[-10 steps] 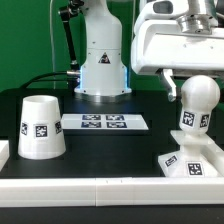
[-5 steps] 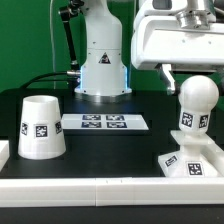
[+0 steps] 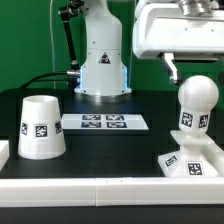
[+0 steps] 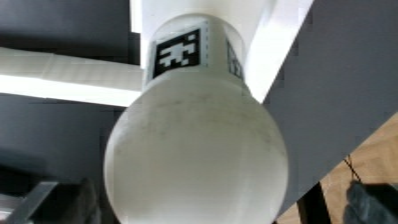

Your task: Assemble lamp

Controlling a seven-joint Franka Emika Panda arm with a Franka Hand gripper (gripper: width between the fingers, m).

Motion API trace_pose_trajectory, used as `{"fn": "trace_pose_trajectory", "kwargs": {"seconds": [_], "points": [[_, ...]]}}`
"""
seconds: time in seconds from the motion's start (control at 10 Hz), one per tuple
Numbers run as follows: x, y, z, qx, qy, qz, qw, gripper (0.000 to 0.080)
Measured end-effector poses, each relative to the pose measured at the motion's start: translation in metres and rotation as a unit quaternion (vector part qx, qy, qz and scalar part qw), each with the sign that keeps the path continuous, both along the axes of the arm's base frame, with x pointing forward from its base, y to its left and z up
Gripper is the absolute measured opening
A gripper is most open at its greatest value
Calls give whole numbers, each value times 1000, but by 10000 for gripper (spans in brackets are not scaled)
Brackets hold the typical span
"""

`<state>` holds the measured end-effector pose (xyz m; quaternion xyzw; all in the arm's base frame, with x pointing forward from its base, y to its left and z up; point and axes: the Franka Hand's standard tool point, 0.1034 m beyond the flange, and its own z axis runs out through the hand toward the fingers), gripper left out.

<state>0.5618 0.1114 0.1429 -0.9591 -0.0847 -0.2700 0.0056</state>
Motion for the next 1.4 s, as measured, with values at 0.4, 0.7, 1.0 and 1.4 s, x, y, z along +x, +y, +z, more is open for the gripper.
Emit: {"fn": "trace_pose_trajectory", "kwargs": {"seconds": [0.4,0.7,1.0,1.4], "points": [[-1,-21,-17,-10,160,3,987,698],[9,-18,-16,-6,217,-4,976,698],[9,-19,-18,-6,219,-5,976,698],[13,-13,-18,-2,218,-16,976,698]]}}
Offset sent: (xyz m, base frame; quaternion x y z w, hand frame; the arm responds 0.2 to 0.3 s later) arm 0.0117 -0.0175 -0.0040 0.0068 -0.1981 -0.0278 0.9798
